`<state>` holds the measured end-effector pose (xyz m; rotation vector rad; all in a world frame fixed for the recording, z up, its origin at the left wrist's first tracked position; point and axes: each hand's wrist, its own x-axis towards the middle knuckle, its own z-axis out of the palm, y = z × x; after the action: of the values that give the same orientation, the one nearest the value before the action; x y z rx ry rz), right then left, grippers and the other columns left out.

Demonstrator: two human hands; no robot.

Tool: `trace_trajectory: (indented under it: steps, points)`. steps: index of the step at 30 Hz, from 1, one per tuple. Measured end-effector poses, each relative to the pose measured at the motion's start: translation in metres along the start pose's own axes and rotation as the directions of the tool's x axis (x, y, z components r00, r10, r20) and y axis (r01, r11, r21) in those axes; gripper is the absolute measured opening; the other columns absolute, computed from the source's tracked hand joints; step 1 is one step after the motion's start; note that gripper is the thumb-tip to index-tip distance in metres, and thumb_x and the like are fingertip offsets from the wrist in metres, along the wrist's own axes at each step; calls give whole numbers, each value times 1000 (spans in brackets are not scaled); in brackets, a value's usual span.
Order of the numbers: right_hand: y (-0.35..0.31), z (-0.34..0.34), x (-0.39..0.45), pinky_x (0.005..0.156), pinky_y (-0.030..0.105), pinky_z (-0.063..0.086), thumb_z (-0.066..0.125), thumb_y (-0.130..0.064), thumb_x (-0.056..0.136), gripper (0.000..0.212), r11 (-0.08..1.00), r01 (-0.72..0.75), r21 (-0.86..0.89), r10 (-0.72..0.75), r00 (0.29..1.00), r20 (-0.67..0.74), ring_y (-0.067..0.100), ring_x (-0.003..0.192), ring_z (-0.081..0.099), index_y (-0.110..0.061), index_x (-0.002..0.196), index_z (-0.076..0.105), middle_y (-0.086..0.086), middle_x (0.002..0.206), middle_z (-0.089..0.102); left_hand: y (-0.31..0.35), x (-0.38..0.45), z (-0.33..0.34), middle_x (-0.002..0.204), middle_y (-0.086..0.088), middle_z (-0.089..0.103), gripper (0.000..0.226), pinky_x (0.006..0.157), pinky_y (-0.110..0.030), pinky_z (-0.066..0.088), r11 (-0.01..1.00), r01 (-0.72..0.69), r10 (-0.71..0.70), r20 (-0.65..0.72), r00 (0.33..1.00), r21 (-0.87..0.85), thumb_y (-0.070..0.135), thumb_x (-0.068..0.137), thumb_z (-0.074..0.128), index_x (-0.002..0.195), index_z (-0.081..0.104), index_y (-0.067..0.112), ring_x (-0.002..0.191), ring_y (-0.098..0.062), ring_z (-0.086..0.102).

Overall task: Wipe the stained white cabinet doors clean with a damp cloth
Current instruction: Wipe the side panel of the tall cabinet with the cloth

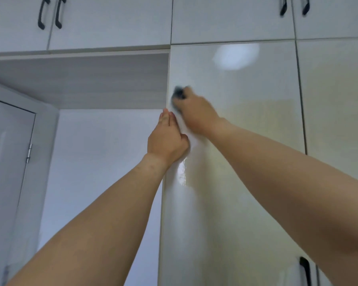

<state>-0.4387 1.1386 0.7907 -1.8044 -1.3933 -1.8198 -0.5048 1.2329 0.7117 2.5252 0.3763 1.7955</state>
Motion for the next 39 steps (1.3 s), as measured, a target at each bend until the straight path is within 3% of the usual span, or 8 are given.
trace_trajectory:
  steps: [3,6,11,16,20,24,30,39]
  points:
    - [29,-8,-27,65,38,45,55,-11,92,36,983,155,-98,-153,988,19,33,85,55,-13,128,58,15,114,53,7,1,0,166,-12,12,68,117,-36,28,999,27,-26,-15,1000,33,25,96,39,157,16,3,153,-20,11]
    - [94,-23,-46,80,43,47,52,-7,90,31,966,-209,-152,174,960,-219,38,99,54,-8,120,60,21,112,55,13,1,1,165,-17,13,65,120,-36,24,994,68,-64,-48,997,90,26,99,36,155,19,-3,153,-25,11]
    - [166,-41,-73,82,45,52,42,-40,86,28,650,-746,147,733,565,-378,30,89,61,-21,100,57,8,101,64,26,0,12,163,-25,11,69,124,-41,17,987,80,-67,-93,993,137,25,95,40,154,18,-5,152,-35,9]
    - [73,-10,-74,74,36,49,53,-6,92,36,997,15,-80,-24,992,-123,35,98,52,-9,127,56,15,116,52,37,-1,24,163,-25,8,72,124,-39,18,990,134,-127,-136,983,44,27,96,41,154,16,-6,152,-34,10]
    - [135,-27,-89,68,36,48,53,-8,87,29,967,-246,-67,217,931,-292,39,86,55,-11,115,58,19,106,52,40,2,29,163,-25,9,70,122,-42,23,988,152,-145,-152,978,36,24,94,39,153,17,-7,152,-33,11]
    - [178,-45,-125,83,30,39,46,-7,87,36,689,-700,187,712,605,-356,34,106,53,-8,122,56,18,123,49,37,2,31,163,-24,11,69,120,-43,28,987,153,-144,-163,976,45,20,93,40,153,19,-7,152,-33,13]
    - [96,-16,-116,75,35,48,53,-1,89,38,986,-159,-54,150,979,-139,36,91,55,-7,127,58,19,113,51,43,-1,29,165,-22,5,70,123,-42,21,984,179,-179,-133,975,-7,21,95,38,155,13,-5,153,-32,8]
    - [102,-25,-105,66,20,34,46,-11,97,19,842,-528,108,529,774,-347,8,85,56,-10,114,54,5,102,56,16,-34,19,166,-14,7,73,119,-30,18,992,88,-96,-93,991,-89,2,90,40,156,11,-2,151,-27,13]
